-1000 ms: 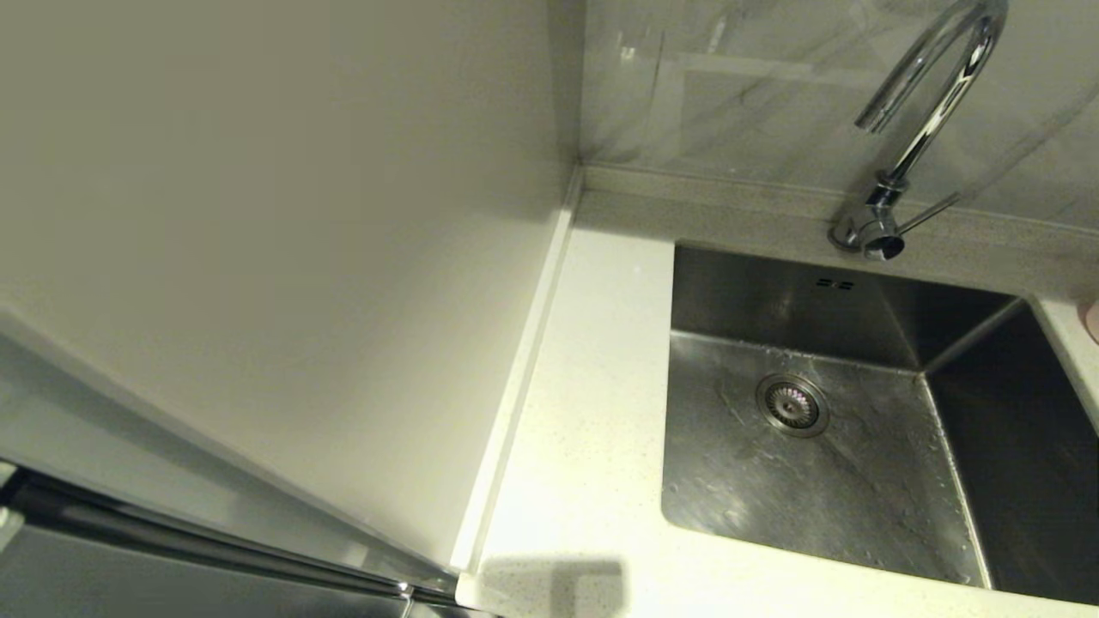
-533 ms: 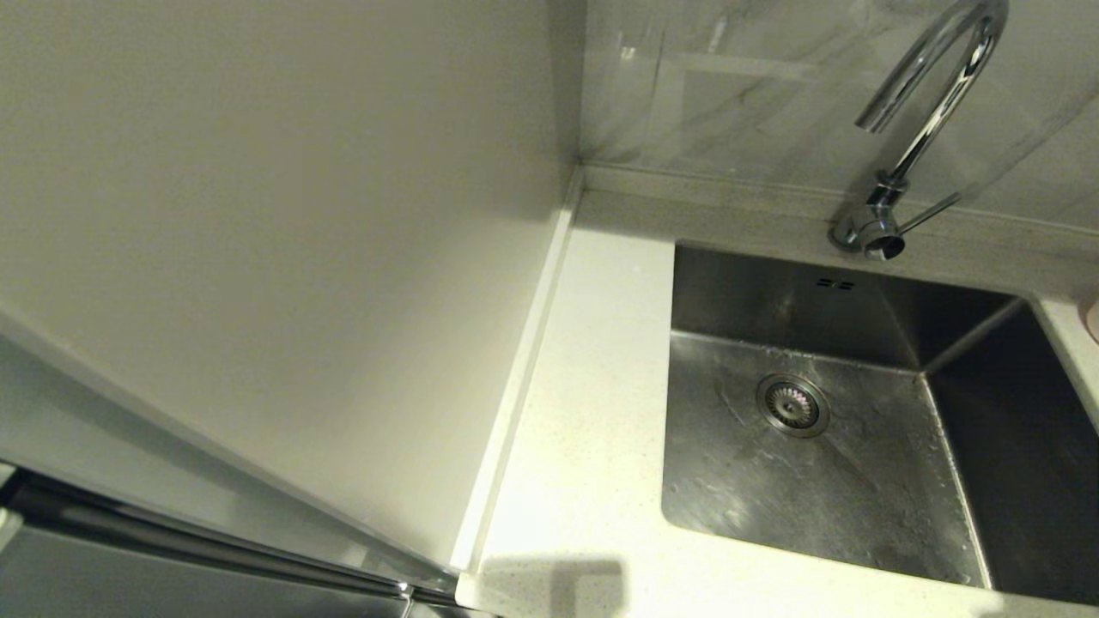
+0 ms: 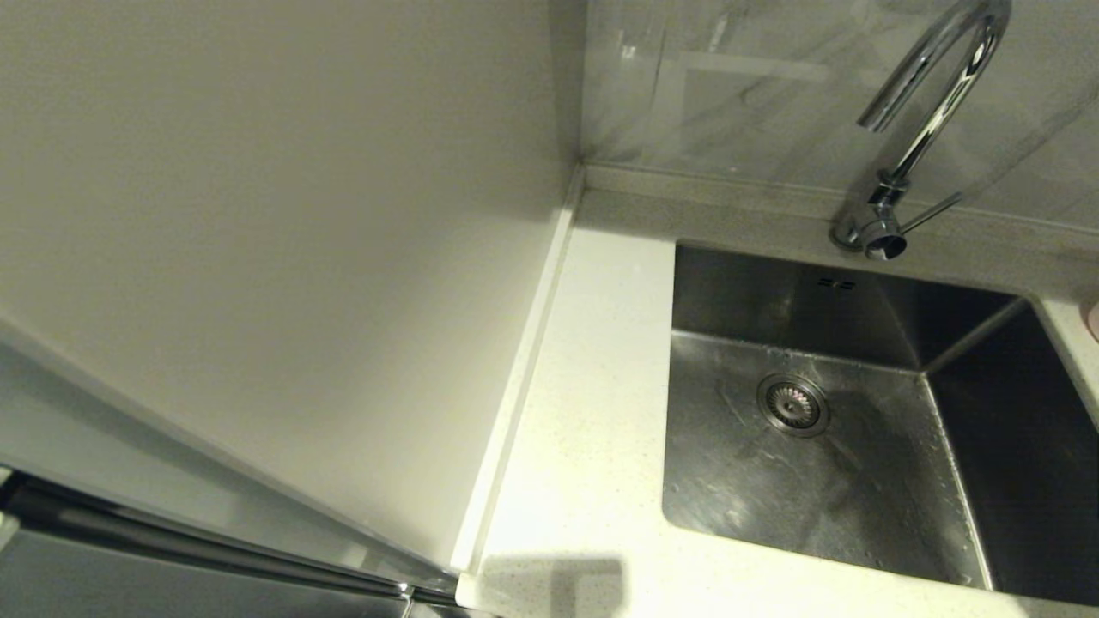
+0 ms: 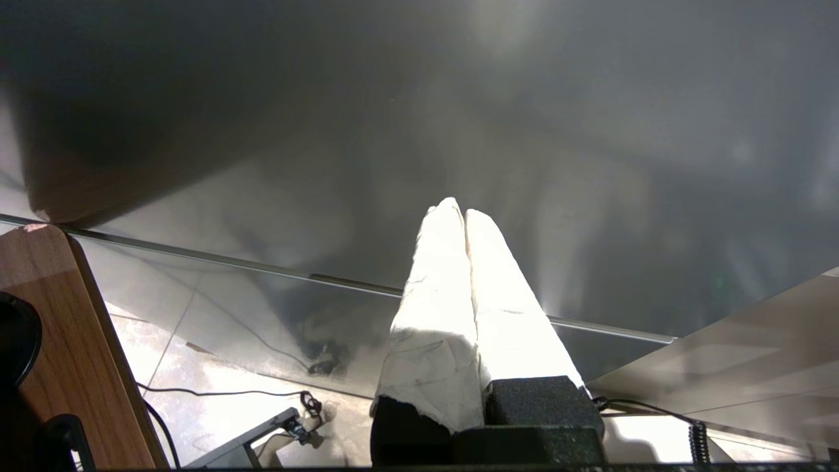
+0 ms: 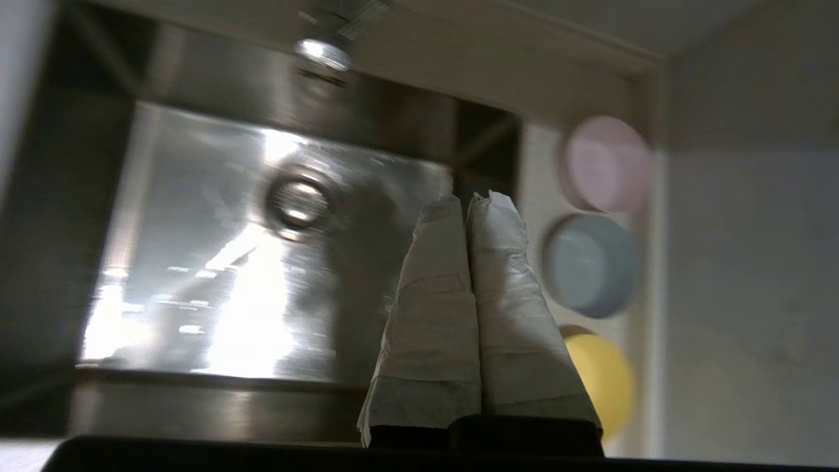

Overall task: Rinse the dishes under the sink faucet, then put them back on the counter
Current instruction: Put a bowl into the sink

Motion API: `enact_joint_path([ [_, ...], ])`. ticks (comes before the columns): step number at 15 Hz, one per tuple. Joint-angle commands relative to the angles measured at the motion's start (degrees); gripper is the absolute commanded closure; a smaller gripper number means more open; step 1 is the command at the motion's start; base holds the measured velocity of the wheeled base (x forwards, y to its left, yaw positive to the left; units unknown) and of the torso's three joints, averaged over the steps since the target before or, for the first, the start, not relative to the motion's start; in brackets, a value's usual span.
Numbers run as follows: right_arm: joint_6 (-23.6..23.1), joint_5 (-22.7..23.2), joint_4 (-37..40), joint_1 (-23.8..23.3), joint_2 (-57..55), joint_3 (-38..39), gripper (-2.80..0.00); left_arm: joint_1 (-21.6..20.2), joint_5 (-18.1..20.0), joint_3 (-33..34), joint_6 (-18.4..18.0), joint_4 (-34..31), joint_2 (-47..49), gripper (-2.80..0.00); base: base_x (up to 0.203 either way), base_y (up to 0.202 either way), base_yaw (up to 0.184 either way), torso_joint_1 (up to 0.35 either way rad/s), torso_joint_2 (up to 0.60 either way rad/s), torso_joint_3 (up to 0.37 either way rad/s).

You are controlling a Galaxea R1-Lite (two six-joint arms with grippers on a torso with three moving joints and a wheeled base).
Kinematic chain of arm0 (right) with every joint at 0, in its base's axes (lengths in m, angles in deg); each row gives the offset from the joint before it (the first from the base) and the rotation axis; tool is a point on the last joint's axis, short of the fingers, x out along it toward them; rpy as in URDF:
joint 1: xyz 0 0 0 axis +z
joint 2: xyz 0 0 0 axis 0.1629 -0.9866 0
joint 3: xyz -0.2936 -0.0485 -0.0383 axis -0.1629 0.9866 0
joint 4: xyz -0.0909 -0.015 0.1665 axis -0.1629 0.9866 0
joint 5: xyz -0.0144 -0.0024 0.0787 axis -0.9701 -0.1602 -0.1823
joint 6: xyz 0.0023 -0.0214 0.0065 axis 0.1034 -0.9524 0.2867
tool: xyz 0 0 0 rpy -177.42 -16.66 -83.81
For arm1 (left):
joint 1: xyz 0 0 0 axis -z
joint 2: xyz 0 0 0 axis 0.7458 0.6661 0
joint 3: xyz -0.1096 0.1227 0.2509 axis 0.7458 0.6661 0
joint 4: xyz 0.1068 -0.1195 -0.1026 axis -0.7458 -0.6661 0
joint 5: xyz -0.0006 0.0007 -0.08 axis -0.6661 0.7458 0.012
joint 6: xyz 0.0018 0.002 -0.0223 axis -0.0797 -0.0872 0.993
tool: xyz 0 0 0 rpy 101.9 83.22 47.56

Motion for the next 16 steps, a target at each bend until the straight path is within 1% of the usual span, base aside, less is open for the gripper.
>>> enact_joint_path([
  [1, -3.53, -4.97, 2.37, -3.41, -15.27, -8.64, 0.0, -0.01, 0.0, 0.18, 0.0, 0.01, 0.0, 0.0, 0.0, 0.0, 0.0, 0.0, 0.0, 0.0],
  [2, -7.23, -7.0, 3.35, -6.45, -17.7, -10.46, 0.0, -0.01, 0.0, 0.18, 0.0, 0.01, 0.0, 0.0, 0.0, 0.0, 0.0, 0.0, 0.0, 0.0],
  [3, -9.32, -7.91, 4.13, -8.62, -18.47, -10.43, -2.8, -0.01, 0.0, 0.18, 0.0, 0.01, 0.0, 0.0, 0.0, 0.0, 0.0, 0.0, 0.0, 0.0],
  [4, -9.65, -7.22, 4.39, -10.28, -18.58, -9.05, -2.8, -0.01, 0.0, 0.18, 0.0, 0.01, 0.0, 0.0, 0.0, 0.0, 0.0, 0.0, 0.0, 0.0],
  [5, -9.74, -4.74, 4.5, -13.0, -18.65, -7.62, -2.8, -0.01, 0.0, 0.18, 0.0, 0.01, 0.0, 0.0, 0.0, 0.0, 0.0, 0.0, 0.0, 0.0],
  [7, -9.15, 3.38, 5.04, -19.88, -19.2, -5.51, -2.8, -0.01, 0.0, 0.18, 0.0, 0.01, 0.0, 0.0, 0.0, 0.0, 0.0, 0.0, 0.0, 0.0],
  [10, -4.1, 20.67, 7.87, -31.77, -22.94, -4.41, -2.8, -0.01, 0.0, 0.18, 0.0, 0.01, 0.0, 0.0, 0.0, 0.0, 0.0, 0.0, 0.0, 0.0],
  [11, -3.06, 26.33, 8.75, -35.38, -24.83, -4.03, -2.8, -0.01, 0.0, 0.18, 0.0, 0.01, 0.0, 0.0, 0.0, 0.0, 0.0, 0.0, 0.0, 0.0],
  [12, -2.49, 31.66, 9.66, -38.21, -26.66, -3.32, -2.8, -0.01, 0.0, 0.18, 0.0, 0.01, 0.0, 0.0, 0.0, 0.0, 0.0, 0.0, 0.0, 0.0],
  [13, -2.23, 35.29, 10.12, -39.92, -28.24, -2.4, -2.8, -0.01, 0.0, 0.18, 0.0, 0.01, 0.0, 0.0, 0.0, 0.0, 0.0, 0.0, 0.0, 0.0],
  [14, -2.12, 37.29, 10.24, -40.95, -29.79, -1.9, -2.8, -0.01, 0.0, 0.18, 0.0, 0.01, 0.0, 0.0, 0.0, 0.0, 0.0, 0.0, 0.0, 0.0],
  [16, -2.29, 38.62, 9.84, -41.69, -33.07, -2.23, -2.8, -0.01, 0.0, 0.18, 0.0, 0.01, 0.0, 0.0, 0.0, 0.0, 0.0, 0.0, 0.0, 0.0],
])
